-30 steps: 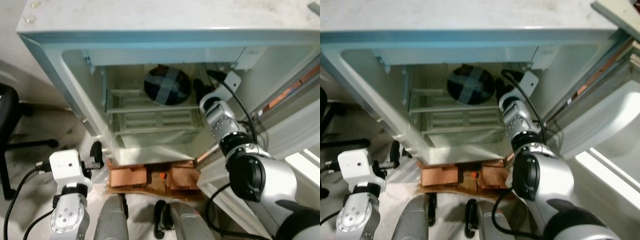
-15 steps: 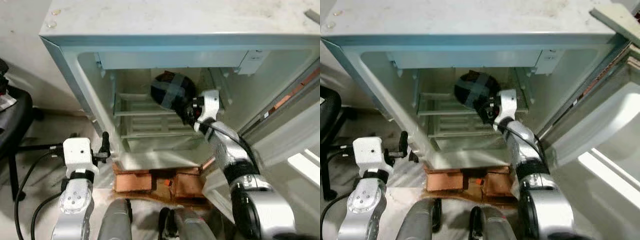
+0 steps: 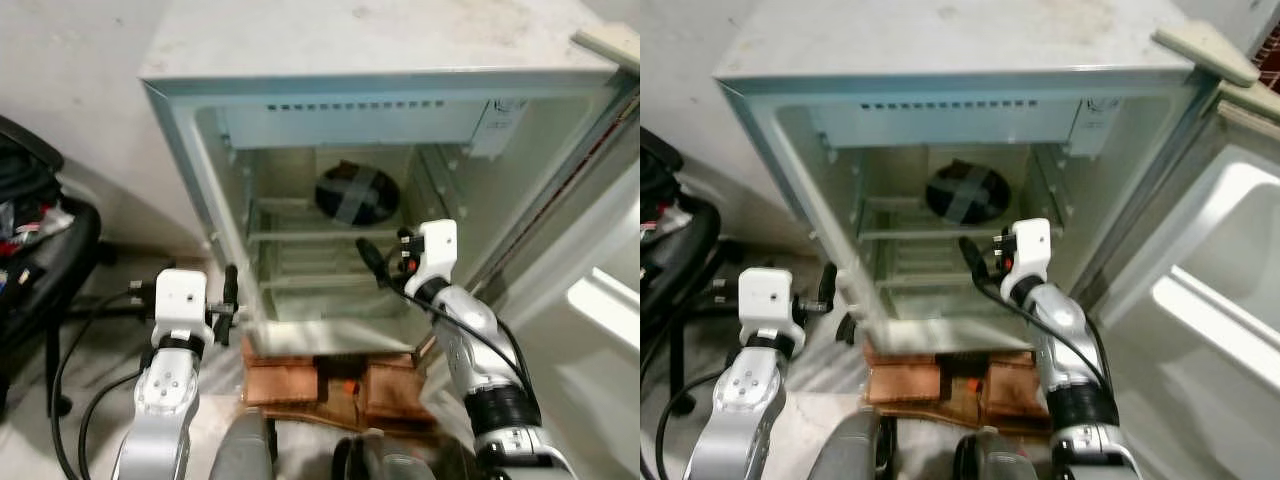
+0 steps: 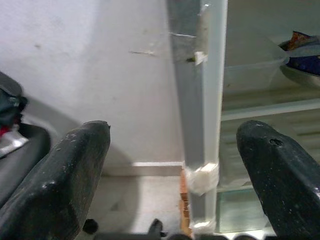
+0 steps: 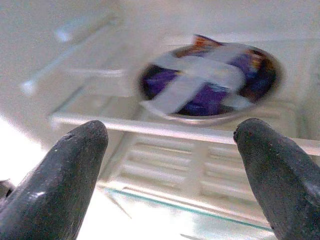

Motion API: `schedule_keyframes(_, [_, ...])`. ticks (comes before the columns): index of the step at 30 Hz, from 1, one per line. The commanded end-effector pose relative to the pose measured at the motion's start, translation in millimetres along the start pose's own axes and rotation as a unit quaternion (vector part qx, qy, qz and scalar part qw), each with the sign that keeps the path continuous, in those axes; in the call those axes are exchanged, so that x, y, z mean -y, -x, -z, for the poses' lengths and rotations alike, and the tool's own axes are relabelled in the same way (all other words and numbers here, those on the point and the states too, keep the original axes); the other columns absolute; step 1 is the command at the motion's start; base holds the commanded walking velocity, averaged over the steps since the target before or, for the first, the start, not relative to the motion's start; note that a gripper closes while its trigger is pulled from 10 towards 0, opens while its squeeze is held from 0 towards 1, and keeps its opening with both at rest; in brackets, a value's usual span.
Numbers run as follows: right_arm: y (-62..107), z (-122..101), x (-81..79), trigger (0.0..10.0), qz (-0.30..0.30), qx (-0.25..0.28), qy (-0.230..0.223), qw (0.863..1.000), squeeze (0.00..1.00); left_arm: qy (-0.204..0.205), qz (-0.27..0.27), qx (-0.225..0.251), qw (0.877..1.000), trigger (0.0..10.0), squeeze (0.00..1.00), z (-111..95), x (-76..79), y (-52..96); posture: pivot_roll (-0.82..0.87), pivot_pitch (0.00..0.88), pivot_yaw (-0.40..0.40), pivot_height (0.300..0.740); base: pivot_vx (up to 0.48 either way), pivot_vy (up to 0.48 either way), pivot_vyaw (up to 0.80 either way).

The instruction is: Restocking fridge

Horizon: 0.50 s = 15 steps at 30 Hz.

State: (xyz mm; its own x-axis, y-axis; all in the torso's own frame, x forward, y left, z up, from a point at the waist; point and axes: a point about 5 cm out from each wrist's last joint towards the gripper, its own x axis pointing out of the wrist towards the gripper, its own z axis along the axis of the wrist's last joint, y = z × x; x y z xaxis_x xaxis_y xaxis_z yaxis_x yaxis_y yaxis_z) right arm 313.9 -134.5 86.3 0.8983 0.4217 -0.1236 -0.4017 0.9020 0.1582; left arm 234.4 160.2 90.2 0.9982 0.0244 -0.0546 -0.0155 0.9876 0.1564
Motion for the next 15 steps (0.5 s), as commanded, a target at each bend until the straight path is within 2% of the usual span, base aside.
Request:
schedule_keyframes(1, [0.4,-4,-0.2,10.0,-0.005,-0.002,0.01,1.0,0.0,-0.003,-0.005,-0.002,1.0,10.0,0.0,1,-0.5,-0.2,0.15,0.073,-0.006,0.74,-0.322,0.0,0.0])
schedule_keyframes(6, [-1.9,-14,5.3,10.0,-0.006,-0.005,0.02,1.0,0.0,-0.003,-0.022,0.0,1.0,10.0,0.0,1,-4.1,-0.5,0.16,0.08,-0.022,0.74,-0.329,0.0,0.0])
schedule_keyframes(11, [-4.1,-17,2.8,10.0,0.015,0.007,0.041,0.999,0.0,-0.009,-0.029,-0.005,1.0,10.0,0.0,7,-5.0,-1.8,0.16,0.065,-0.016,0.74,-0.319,0.0,0.0])
schedule_keyframes(15, [-2.1,-14,-1.2,10.0,0.039,0.016,0.03,0.999,0.0,-0.012,-0.03,-0.004,0.999,10.0,0.0,8,-7.4,-5.9,0.15,0.055,-0.016,0.74,-0.312,0.0,0.0])
